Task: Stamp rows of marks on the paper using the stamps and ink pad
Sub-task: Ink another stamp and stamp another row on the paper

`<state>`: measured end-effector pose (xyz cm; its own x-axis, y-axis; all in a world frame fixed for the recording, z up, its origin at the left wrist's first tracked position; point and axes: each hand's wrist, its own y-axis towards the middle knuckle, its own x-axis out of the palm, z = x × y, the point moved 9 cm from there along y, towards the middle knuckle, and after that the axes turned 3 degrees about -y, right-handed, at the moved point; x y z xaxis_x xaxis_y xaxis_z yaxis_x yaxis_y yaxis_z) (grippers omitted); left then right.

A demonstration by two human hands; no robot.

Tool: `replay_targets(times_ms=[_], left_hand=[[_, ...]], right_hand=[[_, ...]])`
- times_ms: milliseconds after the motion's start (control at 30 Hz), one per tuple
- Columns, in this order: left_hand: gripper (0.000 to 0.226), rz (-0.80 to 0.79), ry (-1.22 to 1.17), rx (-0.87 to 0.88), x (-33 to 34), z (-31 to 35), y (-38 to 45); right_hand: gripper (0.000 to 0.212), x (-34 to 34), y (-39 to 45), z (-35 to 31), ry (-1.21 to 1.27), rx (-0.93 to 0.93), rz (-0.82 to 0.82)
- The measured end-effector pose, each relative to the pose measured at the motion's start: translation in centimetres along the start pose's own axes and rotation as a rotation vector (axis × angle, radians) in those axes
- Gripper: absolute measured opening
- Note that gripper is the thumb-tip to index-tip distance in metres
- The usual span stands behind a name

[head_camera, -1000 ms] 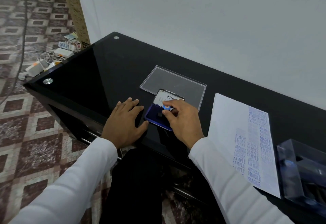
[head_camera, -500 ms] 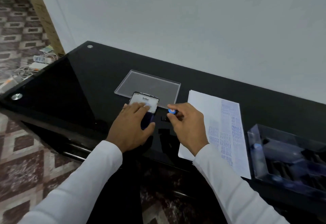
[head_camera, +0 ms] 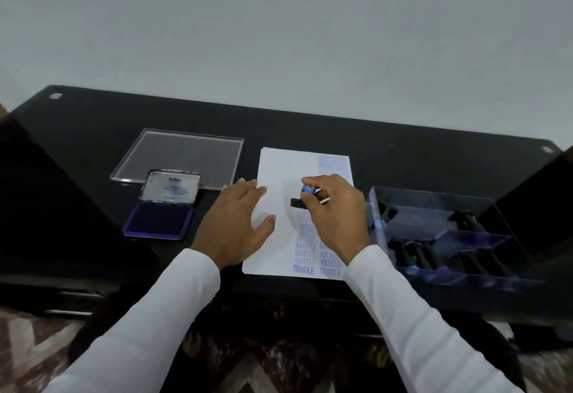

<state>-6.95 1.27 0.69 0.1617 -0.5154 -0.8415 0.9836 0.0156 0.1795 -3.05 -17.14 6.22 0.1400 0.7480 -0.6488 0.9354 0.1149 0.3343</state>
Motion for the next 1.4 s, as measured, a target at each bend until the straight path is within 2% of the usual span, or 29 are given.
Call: replay_targets(times_ms=[300,700,1400], left_hand=[[0.06,-0.018,0.001,0.011,2.6,2.1,3.3],[0.06,-0.065,0.033,0.039,4.3,0.6,7.8],[0.058,-0.054,0.099,0.059,5.6,-0.8,8.0]], right_hand=[[0.025,-1.2,2.0,2.9,-0.055,0.043,-0.01],[0.03,0.7,4.8,3.2,-0.076,0.068,-0.079],[0.029,2.0,5.2,3.3,-0.128,0.067,-0.125]])
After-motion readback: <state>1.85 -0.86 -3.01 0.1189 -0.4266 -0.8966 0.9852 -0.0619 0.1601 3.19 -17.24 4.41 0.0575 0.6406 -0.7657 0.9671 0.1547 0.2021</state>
